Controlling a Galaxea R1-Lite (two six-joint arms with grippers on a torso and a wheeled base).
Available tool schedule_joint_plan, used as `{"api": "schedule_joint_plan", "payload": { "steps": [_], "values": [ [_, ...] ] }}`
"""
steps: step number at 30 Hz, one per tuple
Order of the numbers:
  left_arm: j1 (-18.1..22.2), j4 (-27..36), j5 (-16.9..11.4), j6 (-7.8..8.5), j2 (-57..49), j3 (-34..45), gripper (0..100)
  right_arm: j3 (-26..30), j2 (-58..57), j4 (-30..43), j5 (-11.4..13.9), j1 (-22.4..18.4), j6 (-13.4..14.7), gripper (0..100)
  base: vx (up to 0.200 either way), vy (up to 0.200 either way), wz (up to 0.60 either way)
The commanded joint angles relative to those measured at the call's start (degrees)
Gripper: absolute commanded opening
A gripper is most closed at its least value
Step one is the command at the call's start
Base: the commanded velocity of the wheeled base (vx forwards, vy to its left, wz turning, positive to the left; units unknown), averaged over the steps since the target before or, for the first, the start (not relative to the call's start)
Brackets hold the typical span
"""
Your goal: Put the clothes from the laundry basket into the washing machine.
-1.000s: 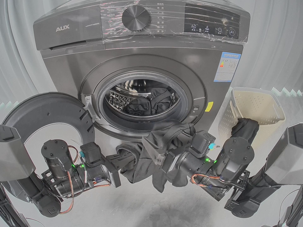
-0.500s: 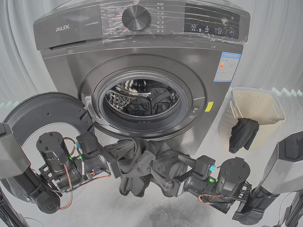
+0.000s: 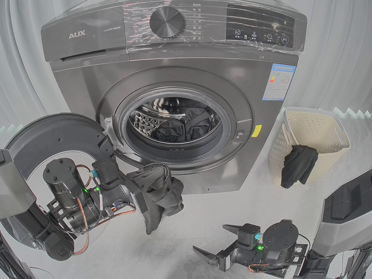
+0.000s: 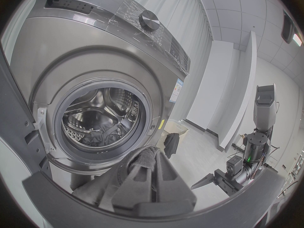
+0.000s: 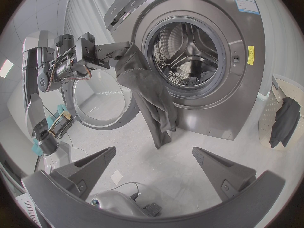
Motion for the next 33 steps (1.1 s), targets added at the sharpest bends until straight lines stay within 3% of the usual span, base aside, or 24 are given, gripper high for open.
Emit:
{"api": "schedule_joint_plan", "payload": {
  "steps": [1, 7, 15, 27, 33],
  "values": [
    [0.03, -0.03, 0.06, -0.02, -0.19, -0.25, 0, -1.59, 1.08, -0.04, -0.10, -0.51, -0.05, 100, 0.000, 0.000, 0.00],
    [0.46, -0.03, 0.06, -0.10, -0.19, -0.95, 0, -4.76, 2.14, -0.04, -0.10, -1.91, -0.14, 100, 0.000, 0.000, 0.00],
    [0.82, -0.03, 0.06, -0.10, -0.28, -1.04, 0, -7.39, 2.31, -0.04, 0.43, -7.63, -1.63, 100, 0.000, 0.000, 0.00],
    [0.73, -0.03, 0.06, -0.02, -0.54, -1.12, 0, -12.40, 7.15, -0.04, 0.51, -8.33, -2.60, 100, 0.000, 0.000, 0.00],
    [0.73, -0.03, 0.06, -0.10, -1.16, -1.12, 0, -16.80, 10.75, -0.04, 1.04, -11.41, -3.56, 100, 0.000, 0.000, 0.00]
  ]
}}
